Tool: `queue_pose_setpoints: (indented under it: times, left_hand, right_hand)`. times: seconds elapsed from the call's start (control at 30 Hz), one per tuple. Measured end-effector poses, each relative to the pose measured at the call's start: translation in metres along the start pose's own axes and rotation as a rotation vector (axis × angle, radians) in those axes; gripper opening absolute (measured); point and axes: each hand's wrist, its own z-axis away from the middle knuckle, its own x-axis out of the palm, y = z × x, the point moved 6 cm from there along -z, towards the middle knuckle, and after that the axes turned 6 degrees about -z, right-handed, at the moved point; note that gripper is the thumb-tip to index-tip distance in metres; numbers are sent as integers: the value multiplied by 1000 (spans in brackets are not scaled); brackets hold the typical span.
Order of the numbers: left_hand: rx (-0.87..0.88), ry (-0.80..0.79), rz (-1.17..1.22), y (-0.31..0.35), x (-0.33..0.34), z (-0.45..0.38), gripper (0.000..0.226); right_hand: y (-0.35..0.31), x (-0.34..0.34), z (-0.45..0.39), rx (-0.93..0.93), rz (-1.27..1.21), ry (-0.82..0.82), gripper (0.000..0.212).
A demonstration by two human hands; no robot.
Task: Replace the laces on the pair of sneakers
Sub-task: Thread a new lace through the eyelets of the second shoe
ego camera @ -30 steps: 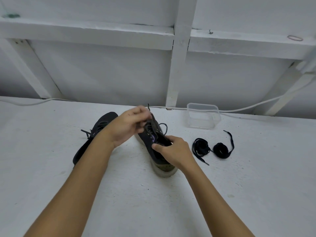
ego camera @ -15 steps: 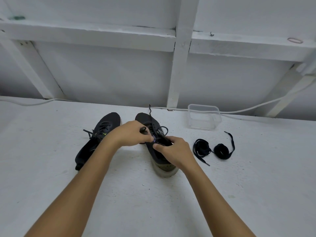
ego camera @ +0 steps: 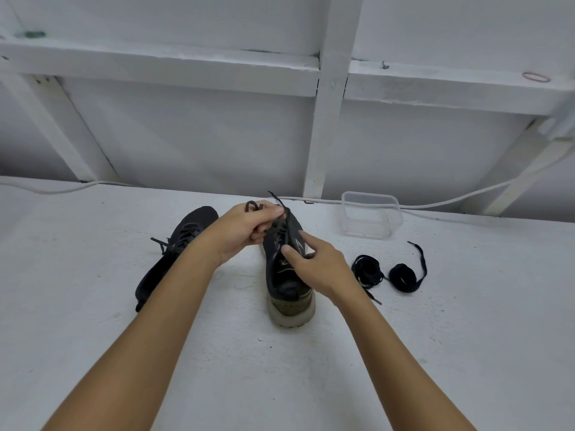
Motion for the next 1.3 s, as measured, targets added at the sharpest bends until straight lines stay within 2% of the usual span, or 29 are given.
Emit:
queue_pose_setpoints:
  times: [0.1,0.2,0.27,0.33,0.4,0.5,0.6,0.67,0.73,0.83,0.97,1.1,1.2,1.3]
  left_hand:
    - [0,-7,-3,3,2,-7,22]
    - [1,5,38,2,4,-15,17]
    - [-5,104,67,1,-2,-19,6]
    - [-51,272,6,-6,-13,-21,25]
    - [-98,436,-207,-16,-27,-21,47]
    - [-116,543,-470,-32,-32,-19,55]
    - [-86,643,-567,-44,-32,-16,41]
    - [2,681,-622,-42,-29,-14,17]
    - [81,625,-670,-38,-21,-16,5]
    - [54,517,-689,-31,-9,-24,14]
    - [-116,390,-814,-29,1,-36,25]
    - [-162,349,-841,-27,3,-40,10]
    - [-69,332,-652,-17,7,-36,7]
    - [-90,323,-299,-17,4,-28,9]
  right_hand:
    - [-15,-6,-7,-129,139,60,33]
    - [-26,-6,-16,-260,59,86,13]
    - [-25,-9,-24,-201,-204,60,17]
    - [-23,-14,-29,-99,-498,40,19]
    - [-17,-22,-33,-16,-682,60,23]
    - [0,-33,-36,139,-793,141,21]
    - [31,-32,-39,329,-867,240,19]
    - [51,-31,-40,399,-777,267,27]
    - [63,-27,-40,422,-617,242,35]
    - [67,-21,-41,375,-448,230,41]
    - [57,-21,-44,256,-459,322,26]
    - [52,-33,-44,153,-320,409,15]
    - [48,-40,-43,68,-164,419,29]
    - [45,-38,-45,39,17,312,44]
